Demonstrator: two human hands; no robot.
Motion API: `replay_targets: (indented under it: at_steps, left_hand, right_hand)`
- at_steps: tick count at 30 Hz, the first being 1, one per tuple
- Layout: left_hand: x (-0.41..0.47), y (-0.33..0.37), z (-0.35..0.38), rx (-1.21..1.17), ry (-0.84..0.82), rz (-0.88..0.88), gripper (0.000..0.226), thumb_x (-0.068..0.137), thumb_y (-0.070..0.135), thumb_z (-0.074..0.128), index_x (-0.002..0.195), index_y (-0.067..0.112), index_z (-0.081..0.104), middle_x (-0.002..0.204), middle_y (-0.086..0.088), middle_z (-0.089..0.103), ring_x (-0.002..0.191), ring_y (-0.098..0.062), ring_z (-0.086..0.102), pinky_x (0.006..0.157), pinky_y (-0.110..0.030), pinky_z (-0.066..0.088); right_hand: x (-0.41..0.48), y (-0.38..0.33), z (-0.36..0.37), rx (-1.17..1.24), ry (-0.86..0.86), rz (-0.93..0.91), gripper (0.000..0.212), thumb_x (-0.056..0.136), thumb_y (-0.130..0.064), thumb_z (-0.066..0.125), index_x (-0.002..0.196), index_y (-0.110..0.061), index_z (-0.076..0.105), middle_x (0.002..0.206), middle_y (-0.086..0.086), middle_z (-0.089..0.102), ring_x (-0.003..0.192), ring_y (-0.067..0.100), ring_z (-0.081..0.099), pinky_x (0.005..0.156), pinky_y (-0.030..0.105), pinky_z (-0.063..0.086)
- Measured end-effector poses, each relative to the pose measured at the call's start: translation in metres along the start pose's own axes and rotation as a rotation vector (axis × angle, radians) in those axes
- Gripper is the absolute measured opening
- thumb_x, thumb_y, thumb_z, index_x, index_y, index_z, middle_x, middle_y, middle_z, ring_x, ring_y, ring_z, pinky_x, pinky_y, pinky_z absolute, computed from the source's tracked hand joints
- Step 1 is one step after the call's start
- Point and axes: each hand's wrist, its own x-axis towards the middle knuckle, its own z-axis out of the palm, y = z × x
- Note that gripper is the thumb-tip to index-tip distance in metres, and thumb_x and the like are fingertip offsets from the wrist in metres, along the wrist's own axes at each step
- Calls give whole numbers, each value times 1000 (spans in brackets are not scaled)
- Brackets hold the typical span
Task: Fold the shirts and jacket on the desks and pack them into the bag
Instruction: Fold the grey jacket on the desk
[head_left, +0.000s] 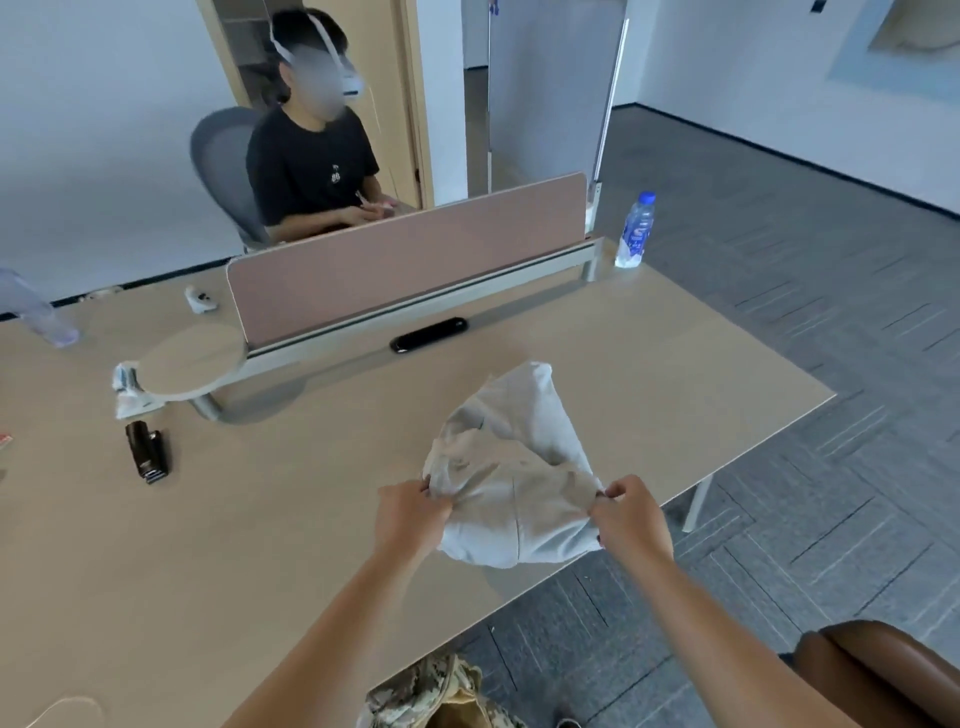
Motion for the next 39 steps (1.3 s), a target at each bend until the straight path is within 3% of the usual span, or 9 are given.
replay_targets:
  at_steps: [3,5,8,12,17,23,29,33,39]
  left_hand:
    - [-14,20,-30,-4,-24,19,24,74,16,56,54,12,43,61,-5,43,65,-40,61,46,-26,30]
    - [-19,32,-45,-45,-18,59,17,79,15,55,63,15,49,66,-1,52,51,-13,41,50,-26,34]
    - [-17,47,-62,-230,-74,34,20,85,3,54,94,18,64,90,-4,66,73,-23,69,66,-35,60]
    - [8,57,-58,-281,-144,21,28,93,6,59,121,7,65,116,-8,66,95,-21,66,88,-29,54]
    - [31,74,-42,-273,-83,89,12,75,24,54,69,29,63,78,-9,63,71,-20,56,70,-36,49]
    - [67,126,-3,-256,6,223,16,89,11,56,93,22,67,95,-4,60,60,-18,55,46,-20,38]
    - [101,138,32,-358,-295,43,18,96,20,56,102,16,72,80,-3,59,68,-17,53,62,-22,43]
    - [117,129,43,-47,-173,48,26,96,34,47,110,36,69,99,-1,70,88,-18,67,81,-35,52]
    - [143,124,54,-227,-220,43,25,89,39,54,103,20,63,108,2,66,93,-3,64,91,-20,50]
  right_hand:
    - [-15,-26,-21,16,35,7,8,89,-22,57,88,-20,49,78,4,68,75,29,67,58,31,43]
    - [-18,-41,-30,87,35,20,11,89,-18,60,86,-15,50,72,5,65,72,31,69,61,36,48]
    - [-19,-56,-39,186,42,50,8,86,-4,58,85,-10,53,73,11,63,63,29,66,60,37,52]
    - [4,-57,-35,333,-4,106,13,84,3,59,92,-8,59,87,14,67,71,27,69,77,45,61]
    - [57,-66,-26,517,-42,108,12,88,3,62,94,-8,59,91,15,64,72,26,68,84,44,60]
    - [125,-88,-18,381,-137,7,27,83,-14,66,110,-15,63,84,7,72,83,27,72,76,40,55]
    - [174,-108,-9,235,-263,-137,44,88,-25,69,130,-16,60,118,4,68,96,19,63,88,38,50]
    - [191,-110,11,12,-379,-367,51,92,-29,67,141,-24,52,158,-6,34,132,15,47,106,33,39]
    - [196,-121,53,-24,-503,-491,46,100,-29,49,146,-29,47,160,-14,30,150,11,21,123,42,18]
